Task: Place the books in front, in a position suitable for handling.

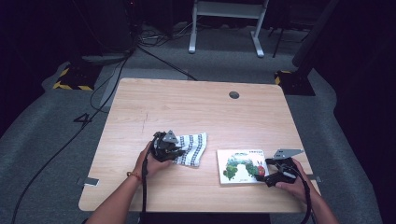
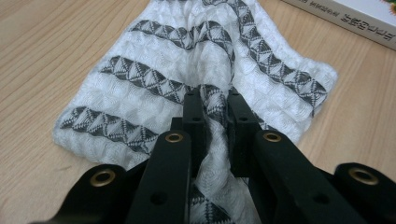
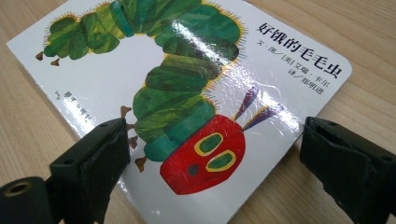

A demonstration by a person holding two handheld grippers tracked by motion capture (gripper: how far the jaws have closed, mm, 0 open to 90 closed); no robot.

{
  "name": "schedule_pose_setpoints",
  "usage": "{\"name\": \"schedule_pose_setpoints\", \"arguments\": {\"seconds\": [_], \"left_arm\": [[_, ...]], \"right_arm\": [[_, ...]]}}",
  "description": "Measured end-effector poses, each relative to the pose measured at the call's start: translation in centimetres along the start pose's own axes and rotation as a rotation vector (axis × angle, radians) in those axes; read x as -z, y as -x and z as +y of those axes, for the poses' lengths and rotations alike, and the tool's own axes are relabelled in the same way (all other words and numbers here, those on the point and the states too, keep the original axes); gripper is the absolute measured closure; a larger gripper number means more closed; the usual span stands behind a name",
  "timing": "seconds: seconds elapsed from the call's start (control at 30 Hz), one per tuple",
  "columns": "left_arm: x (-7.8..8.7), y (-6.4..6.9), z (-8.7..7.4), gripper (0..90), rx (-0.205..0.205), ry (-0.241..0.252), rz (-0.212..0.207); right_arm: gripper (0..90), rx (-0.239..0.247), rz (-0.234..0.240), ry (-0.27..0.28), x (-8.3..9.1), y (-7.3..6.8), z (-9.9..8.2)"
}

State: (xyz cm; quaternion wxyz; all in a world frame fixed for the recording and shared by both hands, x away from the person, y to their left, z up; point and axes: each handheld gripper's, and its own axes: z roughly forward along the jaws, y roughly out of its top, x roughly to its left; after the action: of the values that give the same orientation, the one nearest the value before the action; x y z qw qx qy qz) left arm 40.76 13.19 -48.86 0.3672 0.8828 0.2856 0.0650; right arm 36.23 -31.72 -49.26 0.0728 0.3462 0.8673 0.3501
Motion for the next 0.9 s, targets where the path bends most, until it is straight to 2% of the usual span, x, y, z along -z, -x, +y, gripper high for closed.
{"name": "schedule_pose_setpoints", "arguments": {"seconds": [0.17,0.3,0.4,0.53,0.57,0.63,0.7,0.77,0.9], "left_arm": [[1.3,0.4,-0.1,81.9,-0.031,0.015,0.014],[2.0,0.3,-0.1,81.9,-0.033,0.032,0.018],[2.3,0.3,0.0,81.9,-0.036,0.037,0.02],[2.7,0.2,0.0,81.9,-0.041,0.049,0.03],[2.8,0.2,0.0,82.0,-0.041,0.051,0.029],[2.8,0.2,0.0,81.9,-0.043,0.049,0.028],[2.8,0.3,0.0,81.9,-0.041,0.049,0.027],[2.8,0.3,0.0,82.0,-0.039,0.049,0.026],[2.8,0.2,0.0,81.9,-0.03,0.05,0.03]], "right_arm": [[5.7,-0.004,-0.006,-0.005,-0.4,-0.3,0.3],[0.5,-0.006,-0.014,-0.013,-0.8,-0.4,0.7],[0.4,-0.007,-0.021,-0.018,-1.0,-0.6,0.8],[0.9,0.025,-0.005,-0.036,-0.6,-0.8,0.7],[5.3,0.039,0.01,-0.045,-0.2,-0.8,0.4],[6.0,0.052,0.013,-0.054,0.1,-0.9,0.2],[2.8,0.071,-0.001,-0.075,-0.1,-1.2,0.2],[0.0,0.112,-0.032,-0.107,-0.5,-1.8,0.1],[0.0,0.112,-0.039,-0.103,-0.7,-2.0,0.4]]}}
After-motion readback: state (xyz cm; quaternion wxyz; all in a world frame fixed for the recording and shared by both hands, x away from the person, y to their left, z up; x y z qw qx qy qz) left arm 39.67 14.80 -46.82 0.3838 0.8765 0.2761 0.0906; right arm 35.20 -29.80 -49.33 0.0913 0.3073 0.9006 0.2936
